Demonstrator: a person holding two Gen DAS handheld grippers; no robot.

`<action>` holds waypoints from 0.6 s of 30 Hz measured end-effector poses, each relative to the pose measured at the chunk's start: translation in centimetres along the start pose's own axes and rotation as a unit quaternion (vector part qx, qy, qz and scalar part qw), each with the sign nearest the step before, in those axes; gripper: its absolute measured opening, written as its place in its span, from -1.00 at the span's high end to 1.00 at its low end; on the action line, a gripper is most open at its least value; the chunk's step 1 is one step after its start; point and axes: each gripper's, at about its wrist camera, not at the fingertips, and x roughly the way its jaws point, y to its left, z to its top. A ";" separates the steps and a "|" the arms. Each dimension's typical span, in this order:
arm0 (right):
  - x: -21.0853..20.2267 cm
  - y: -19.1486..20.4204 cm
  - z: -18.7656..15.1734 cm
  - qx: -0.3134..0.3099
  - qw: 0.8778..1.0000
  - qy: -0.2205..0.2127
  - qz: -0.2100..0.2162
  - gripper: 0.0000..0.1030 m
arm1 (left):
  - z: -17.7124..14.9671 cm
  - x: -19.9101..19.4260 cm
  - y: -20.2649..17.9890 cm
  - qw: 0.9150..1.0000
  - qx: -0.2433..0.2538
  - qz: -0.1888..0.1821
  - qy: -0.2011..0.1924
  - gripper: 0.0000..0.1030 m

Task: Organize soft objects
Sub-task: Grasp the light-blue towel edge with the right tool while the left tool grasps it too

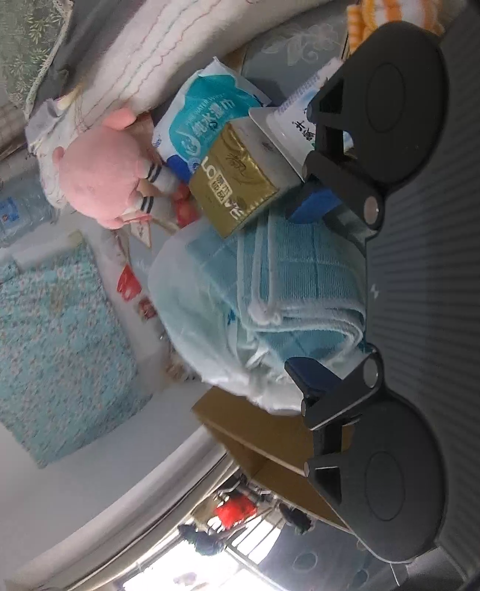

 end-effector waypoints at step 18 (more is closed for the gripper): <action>0.5 -2.8 -0.6 0.045 0.999 -0.018 0.007 0.62 | 0.2 0.5 2.5 0.997 -0.071 -0.026 0.011 -0.06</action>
